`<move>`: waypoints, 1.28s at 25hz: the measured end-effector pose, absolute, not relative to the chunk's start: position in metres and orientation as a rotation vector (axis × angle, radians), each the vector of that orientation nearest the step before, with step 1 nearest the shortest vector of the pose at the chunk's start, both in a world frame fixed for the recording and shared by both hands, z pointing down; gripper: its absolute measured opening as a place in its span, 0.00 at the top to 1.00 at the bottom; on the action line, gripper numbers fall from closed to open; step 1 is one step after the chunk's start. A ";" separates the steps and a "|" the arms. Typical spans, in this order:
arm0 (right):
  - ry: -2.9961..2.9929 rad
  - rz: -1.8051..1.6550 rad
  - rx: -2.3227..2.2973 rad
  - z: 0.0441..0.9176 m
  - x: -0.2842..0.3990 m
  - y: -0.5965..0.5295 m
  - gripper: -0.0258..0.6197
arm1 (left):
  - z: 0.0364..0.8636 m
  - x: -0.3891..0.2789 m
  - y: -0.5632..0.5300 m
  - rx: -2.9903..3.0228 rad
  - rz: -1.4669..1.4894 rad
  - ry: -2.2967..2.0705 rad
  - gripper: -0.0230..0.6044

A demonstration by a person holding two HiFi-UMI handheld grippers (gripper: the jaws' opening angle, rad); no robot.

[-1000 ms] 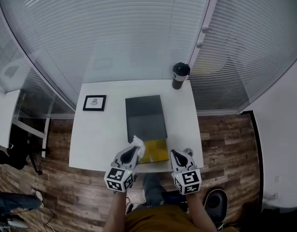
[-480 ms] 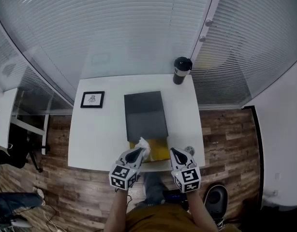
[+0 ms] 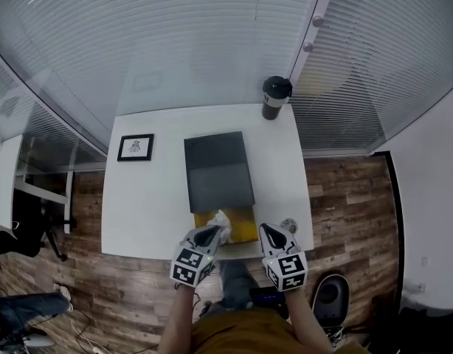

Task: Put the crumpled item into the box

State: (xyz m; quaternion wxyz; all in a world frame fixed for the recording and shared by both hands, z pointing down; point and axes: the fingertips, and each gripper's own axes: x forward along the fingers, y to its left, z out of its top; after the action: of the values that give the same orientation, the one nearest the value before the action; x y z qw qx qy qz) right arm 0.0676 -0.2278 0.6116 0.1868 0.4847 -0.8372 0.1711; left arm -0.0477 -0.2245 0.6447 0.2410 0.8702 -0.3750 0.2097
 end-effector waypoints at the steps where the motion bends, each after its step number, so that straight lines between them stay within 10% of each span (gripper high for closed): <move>1: -2.355 0.485 1.364 0.613 0.069 -0.228 0.94 | 0.647 -0.046 -0.224 2.384 0.596 -1.016 0.92; 32: -2.355 0.571 1.322 0.627 0.085 -0.233 0.94 | 0.700 -0.016 -0.227 2.371 1.107 -0.874 0.92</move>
State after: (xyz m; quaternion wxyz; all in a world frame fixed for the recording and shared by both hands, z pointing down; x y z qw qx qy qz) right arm 0.0848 -0.2332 0.6273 0.1894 0.4702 -0.8377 0.2030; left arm -0.0162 -0.2273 0.7002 0.1902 0.8438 -0.3108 0.3940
